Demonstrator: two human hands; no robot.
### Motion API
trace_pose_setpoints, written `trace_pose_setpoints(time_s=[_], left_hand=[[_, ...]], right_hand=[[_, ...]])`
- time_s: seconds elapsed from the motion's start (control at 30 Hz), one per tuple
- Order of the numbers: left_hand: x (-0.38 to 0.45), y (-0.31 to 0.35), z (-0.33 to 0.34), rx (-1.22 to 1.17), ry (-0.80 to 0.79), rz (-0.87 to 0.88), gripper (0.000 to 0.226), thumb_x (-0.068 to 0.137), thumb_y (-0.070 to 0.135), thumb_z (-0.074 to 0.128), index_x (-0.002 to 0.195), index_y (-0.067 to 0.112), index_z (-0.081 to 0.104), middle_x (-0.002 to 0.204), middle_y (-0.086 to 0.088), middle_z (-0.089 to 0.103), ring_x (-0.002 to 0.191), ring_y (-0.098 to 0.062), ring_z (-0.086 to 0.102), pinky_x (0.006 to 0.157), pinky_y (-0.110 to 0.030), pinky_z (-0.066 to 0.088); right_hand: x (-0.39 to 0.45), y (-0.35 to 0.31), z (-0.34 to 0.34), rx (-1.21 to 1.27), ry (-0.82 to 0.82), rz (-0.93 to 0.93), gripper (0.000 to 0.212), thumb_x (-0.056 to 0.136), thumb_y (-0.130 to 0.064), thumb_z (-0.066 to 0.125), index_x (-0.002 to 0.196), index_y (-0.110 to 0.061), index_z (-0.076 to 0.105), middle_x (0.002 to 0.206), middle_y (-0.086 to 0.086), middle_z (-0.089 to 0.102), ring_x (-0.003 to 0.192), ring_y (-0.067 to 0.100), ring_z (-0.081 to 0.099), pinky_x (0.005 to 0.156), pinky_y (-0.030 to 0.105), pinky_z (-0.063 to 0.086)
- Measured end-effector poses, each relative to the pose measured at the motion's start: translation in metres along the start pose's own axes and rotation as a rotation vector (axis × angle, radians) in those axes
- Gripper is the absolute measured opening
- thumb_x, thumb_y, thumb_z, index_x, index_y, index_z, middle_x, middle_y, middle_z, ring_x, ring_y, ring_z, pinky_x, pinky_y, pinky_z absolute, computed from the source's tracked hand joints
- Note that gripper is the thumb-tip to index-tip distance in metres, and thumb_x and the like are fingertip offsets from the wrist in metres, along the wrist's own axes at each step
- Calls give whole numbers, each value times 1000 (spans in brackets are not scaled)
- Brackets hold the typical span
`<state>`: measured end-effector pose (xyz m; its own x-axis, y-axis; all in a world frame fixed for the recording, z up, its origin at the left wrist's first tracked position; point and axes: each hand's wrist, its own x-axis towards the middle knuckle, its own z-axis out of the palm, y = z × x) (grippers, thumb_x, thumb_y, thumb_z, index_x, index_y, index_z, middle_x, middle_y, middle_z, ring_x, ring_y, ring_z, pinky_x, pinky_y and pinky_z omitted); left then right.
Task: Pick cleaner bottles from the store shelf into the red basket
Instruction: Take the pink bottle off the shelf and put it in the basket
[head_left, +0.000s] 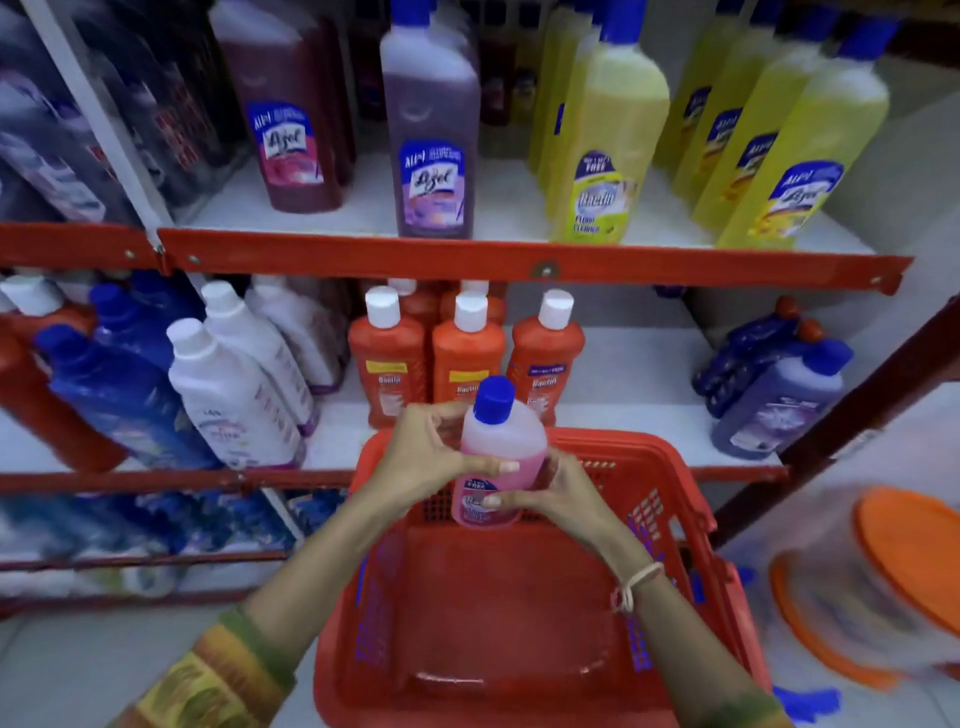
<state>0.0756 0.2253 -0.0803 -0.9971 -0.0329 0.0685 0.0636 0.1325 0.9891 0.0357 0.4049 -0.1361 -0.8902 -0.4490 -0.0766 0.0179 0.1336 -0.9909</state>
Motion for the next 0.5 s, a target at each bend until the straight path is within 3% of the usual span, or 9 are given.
trace_pose_setpoints(time_s=[0.17,0.23,0.3,0.4,0.5], left_hand=[[-11,-76,10,-16,9,-142,60,37,19,92,94,20,74,85,10,76,82,-9,68,75,-26,56],[-13,-104,13,-7,22,-212,64,38,10,94,98,10,72,80,15,75,78,-3,66,71,-20,55],[-19,-124,14,7,28,-267,64,39,4,93,99,8,72,78,16,75,76,-2,66,69,-18,53],[-24,-148,17,36,52,-343,69,30,22,90,96,15,72,75,19,74,75,-4,65,67,-17,52],[-28,-169,20,79,84,-396,75,29,19,89,100,5,70,67,27,70,73,0,63,65,-14,51]], right_hand=[[3,52,2,-204,-32,84,69,56,-14,88,119,-13,62,112,3,69,98,7,61,92,29,51],[5,71,7,-325,-4,103,67,54,-22,89,116,-16,64,109,1,71,97,8,60,90,29,50],[3,87,15,-392,17,134,61,56,-19,89,113,-14,66,106,3,73,96,11,63,87,30,50],[3,109,27,-440,47,193,58,56,-16,88,109,-12,66,103,7,74,93,17,66,86,36,53],[4,120,36,-465,49,263,58,56,-17,88,109,-11,66,103,10,74,92,22,67,83,33,53]])
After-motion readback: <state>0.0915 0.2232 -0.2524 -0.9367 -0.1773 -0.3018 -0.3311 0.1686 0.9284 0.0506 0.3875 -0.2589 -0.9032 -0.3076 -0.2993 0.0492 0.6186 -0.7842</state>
